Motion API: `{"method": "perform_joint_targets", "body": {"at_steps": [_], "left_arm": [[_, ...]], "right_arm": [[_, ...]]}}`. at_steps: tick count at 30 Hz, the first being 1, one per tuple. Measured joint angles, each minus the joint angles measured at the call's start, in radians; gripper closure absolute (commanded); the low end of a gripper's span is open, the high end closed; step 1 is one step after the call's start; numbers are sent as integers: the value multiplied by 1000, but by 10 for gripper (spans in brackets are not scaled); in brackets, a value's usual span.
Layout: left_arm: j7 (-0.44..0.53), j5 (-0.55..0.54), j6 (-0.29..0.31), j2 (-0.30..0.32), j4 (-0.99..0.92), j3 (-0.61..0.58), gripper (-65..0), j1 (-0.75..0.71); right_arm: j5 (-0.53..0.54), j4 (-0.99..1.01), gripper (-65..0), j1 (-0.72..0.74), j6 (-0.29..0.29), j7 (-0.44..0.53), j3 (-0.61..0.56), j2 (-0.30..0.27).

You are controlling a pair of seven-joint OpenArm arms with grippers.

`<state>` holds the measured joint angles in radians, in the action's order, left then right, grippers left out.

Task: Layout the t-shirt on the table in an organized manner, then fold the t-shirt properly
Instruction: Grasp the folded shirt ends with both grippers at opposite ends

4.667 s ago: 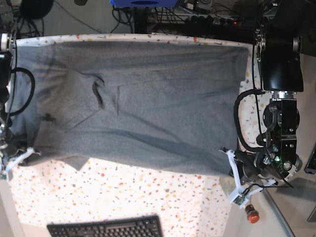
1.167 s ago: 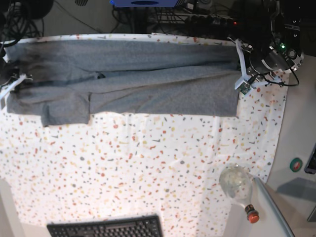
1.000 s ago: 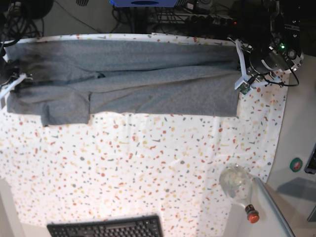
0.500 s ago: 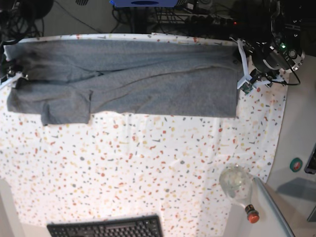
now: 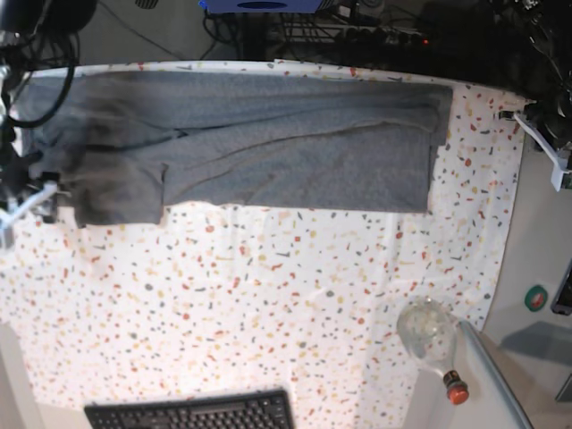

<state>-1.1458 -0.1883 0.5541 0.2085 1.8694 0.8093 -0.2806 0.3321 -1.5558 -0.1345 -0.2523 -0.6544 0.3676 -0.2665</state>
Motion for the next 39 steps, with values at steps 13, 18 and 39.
{"method": "perform_joint_targets", "body": {"at_steps": [13,18,39], "left_arm": [[4,-6,1,10,-153,113,0,-16],[4,0,0,11,-155,131,0,-16],[4,0,0,34,-157,127,0,-8]], "right_arm": [[0,302,-347,231,7,-16,-181,-12],[2,352,-341,236,6,-19,-185,-10],[2,-145,0,-90,8,-169,-89,114]]}}
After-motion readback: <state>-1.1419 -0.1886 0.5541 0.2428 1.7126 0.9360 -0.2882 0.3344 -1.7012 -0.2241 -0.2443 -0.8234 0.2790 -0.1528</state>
